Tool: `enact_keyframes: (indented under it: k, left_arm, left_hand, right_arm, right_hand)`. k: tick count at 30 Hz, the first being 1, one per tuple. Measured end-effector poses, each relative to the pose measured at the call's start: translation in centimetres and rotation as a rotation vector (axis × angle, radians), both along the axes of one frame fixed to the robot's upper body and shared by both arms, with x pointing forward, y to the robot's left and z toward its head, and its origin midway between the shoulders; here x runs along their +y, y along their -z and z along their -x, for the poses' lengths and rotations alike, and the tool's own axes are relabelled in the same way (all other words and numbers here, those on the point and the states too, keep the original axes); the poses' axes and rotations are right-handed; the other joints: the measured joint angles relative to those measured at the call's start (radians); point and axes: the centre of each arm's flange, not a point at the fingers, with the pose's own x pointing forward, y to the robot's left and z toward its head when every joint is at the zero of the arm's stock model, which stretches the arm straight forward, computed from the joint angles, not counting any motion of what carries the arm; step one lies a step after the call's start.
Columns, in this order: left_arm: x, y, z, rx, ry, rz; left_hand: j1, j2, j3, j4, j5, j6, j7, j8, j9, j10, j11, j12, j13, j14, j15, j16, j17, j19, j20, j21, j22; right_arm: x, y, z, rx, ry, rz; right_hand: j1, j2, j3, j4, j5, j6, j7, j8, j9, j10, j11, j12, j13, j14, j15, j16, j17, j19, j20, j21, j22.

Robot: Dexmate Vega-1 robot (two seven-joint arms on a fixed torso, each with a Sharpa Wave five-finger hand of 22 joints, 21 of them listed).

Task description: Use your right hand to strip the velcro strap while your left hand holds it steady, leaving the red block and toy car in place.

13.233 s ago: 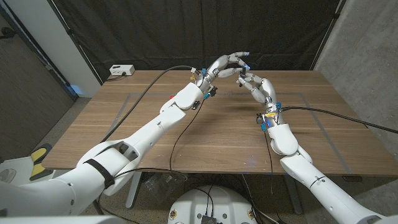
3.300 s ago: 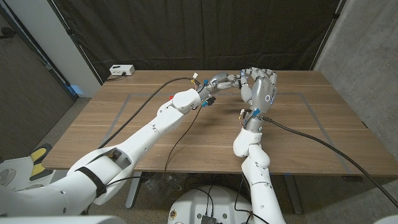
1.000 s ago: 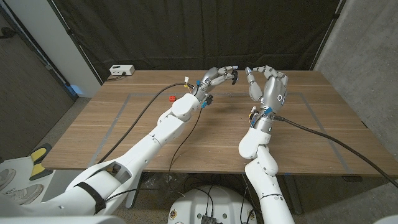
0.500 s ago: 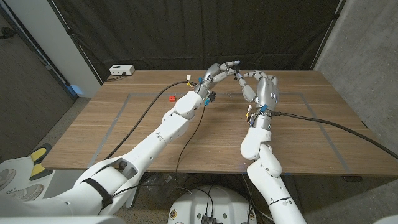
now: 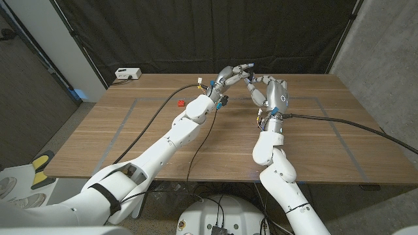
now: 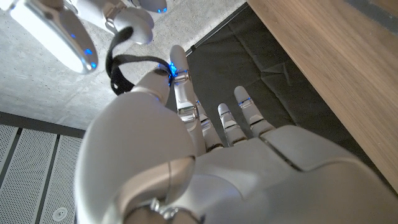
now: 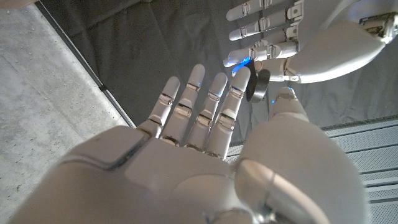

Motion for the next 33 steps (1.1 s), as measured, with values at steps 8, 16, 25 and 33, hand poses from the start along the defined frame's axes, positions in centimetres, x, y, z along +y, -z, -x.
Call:
enact_keyframes:
  k: [8,16,25,33]
  left_arm:
    - [-0.1,0.1,-0.4,0.01,-0.002,-0.016]
    - [-0.3,0.2,-0.7,0.019,-0.004,-0.034]
    - [-0.6,0.1,-0.9,0.022,-0.004,-0.055]
    - [-0.7,0.1,-0.9,0.013,-0.024,-0.083]
  left_hand:
    - [0.0,0.0,0.003,-0.003,0.0,0.0,0.0,0.0,0.0,0.0,0.0,0.0,0.0,0.0,0.0,0.0,0.0,0.0,0.0,0.0,0.0]
    - [-0.001,-0.001,0.007,0.001,0.0,0.0,0.0,0.0,0.005,0.0,0.0,0.0,0.0,0.0,0.0,0.0,0.0,0.0,0.0,0.004,0.0]
    - [-0.001,-0.001,0.007,0.002,0.0,-0.005,-0.005,0.0,0.005,0.0,0.0,0.0,0.0,0.0,0.0,0.0,0.0,0.0,0.0,0.004,0.0]
    - [-0.001,-0.001,0.007,0.002,0.0,-0.005,-0.005,0.0,0.006,-0.005,-0.001,-0.008,0.005,0.0,0.0,0.0,0.0,-0.004,0.004,0.004,0.0]
  right_arm:
    - [0.0,0.1,-0.4,-0.021,-0.01,-0.018]
    - [-0.2,0.0,-0.9,-0.042,-0.091,-0.049]
    - [-1.1,0.0,-1.3,-0.04,-0.203,-0.091]
    - [-2.0,0.0,-1.9,-0.001,-0.378,-0.135]
  right_hand:
    - [0.069,0.011,0.03,-0.041,0.046,0.079,-0.015,0.033,0.005,0.063,-0.031,0.02,-0.003,0.056,-0.008,0.016,0.0,0.03,-0.02,0.008,0.0]
    - [0.183,0.06,0.089,-0.075,0.089,0.154,-0.029,0.057,-0.005,0.11,-0.06,0.037,-0.007,0.106,-0.021,0.024,0.004,0.052,-0.035,0.022,0.0]
    - [0.254,0.089,0.115,-0.081,0.088,0.169,-0.012,0.061,-0.003,0.121,-0.061,0.041,0.004,0.117,-0.021,0.031,0.025,0.056,-0.065,0.031,0.003]
    - [0.294,0.127,0.114,-0.056,0.081,0.113,0.025,0.088,0.07,0.056,-0.058,0.036,0.027,0.065,-0.012,0.019,0.053,0.033,-0.073,0.045,0.007]
